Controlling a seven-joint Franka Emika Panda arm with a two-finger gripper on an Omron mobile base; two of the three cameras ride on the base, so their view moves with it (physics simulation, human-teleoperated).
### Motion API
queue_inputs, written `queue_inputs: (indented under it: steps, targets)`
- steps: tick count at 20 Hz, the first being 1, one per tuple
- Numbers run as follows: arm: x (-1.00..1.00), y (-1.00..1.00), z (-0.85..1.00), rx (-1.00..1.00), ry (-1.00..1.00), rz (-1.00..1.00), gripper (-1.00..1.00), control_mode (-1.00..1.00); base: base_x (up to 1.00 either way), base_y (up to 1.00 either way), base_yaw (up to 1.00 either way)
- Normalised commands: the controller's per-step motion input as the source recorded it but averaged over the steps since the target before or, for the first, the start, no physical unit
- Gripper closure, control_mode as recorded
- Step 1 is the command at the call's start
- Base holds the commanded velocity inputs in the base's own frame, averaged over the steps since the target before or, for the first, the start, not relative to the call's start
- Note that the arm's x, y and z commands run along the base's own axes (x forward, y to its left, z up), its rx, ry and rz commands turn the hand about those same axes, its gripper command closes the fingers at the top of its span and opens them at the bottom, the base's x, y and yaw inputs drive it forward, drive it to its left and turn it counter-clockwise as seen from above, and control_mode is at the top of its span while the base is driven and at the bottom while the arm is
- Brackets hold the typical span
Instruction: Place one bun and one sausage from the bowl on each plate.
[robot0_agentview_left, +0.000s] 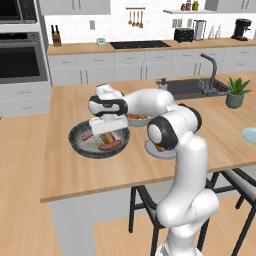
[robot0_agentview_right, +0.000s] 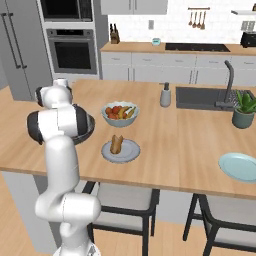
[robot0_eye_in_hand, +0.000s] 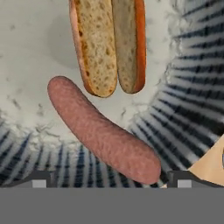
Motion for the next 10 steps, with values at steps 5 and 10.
queue_inputs:
  steps: [5,10]
  targets:
    - [-0.06,-0.06,0.0,0.01,0.0,0.35,-1.0,-1.0,0.0,0.0,0.0]
    - [0.0,-0.04,0.0,0.09,0.09,0.4,-1.0,-1.0,0.0,0.0,0.0]
